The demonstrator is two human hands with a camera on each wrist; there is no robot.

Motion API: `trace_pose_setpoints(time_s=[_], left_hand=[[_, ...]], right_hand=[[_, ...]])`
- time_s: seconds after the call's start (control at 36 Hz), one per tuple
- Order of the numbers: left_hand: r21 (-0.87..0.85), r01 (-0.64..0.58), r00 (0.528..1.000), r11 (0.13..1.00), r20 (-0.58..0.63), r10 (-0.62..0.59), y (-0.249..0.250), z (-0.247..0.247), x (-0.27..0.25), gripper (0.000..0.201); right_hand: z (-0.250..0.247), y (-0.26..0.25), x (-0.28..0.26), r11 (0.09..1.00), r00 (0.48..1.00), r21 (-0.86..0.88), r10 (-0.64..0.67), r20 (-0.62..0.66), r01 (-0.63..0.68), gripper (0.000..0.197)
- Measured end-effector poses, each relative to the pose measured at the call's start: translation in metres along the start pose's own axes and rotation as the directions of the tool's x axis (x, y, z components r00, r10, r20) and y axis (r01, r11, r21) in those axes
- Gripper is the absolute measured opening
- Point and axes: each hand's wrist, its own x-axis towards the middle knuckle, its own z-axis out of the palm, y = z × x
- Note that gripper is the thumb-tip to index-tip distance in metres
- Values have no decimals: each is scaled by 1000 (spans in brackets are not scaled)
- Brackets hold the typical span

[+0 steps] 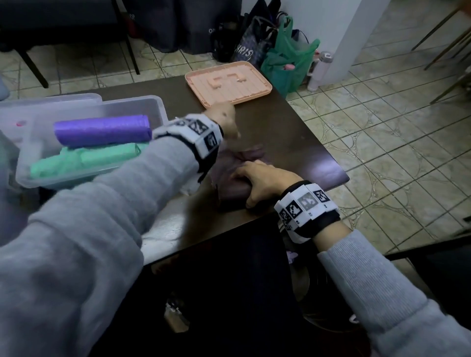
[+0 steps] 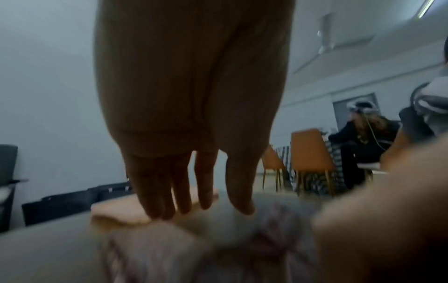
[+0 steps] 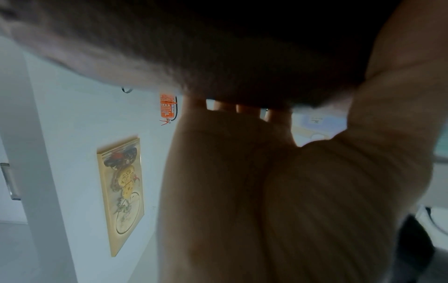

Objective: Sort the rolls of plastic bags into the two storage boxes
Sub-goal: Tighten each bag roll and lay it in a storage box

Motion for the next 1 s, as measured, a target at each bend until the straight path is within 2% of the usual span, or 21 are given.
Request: trace_pose_setpoints(time_s=[0.08,0.17,0.28,0.47,0.61,0.69,0.83,1.0], left_hand=[[129,-16,988,991,156,-4,-12,36,-3,35],[98,-21,984,995,180,3,-27,61,-1,49],[71,-77,974,995,217,60,-38,71,-4,67],[76,-129,955,989,279,103,-46,68,-6,69],[70,-131,950,989,293,105,-47,68,-7,65],[64,-124,955,990,279,102,-46,68,-7,67],[66,-110,957,992,276,88,-46,68,-7,71],[57,-103,961,993,264,85,-44,68,-8,68]], right_hand=[[1,5,-7,999,997,14,-48,-54,49,75],[3,7,-10,996,993,-3,-88,-82,88,74],[2,7,-11,993,989,14,-117,-89,119,73],[1,-1,-12,978,972,69,-185,-145,197,69],[2,-6,-15,969,945,-29,-246,-214,246,62],[8,-9,-13,972,953,-19,-234,-194,235,64],[8,-6,-11,973,968,93,-195,-160,211,66],[9,-5,-5,972,973,105,-198,-119,210,68]])
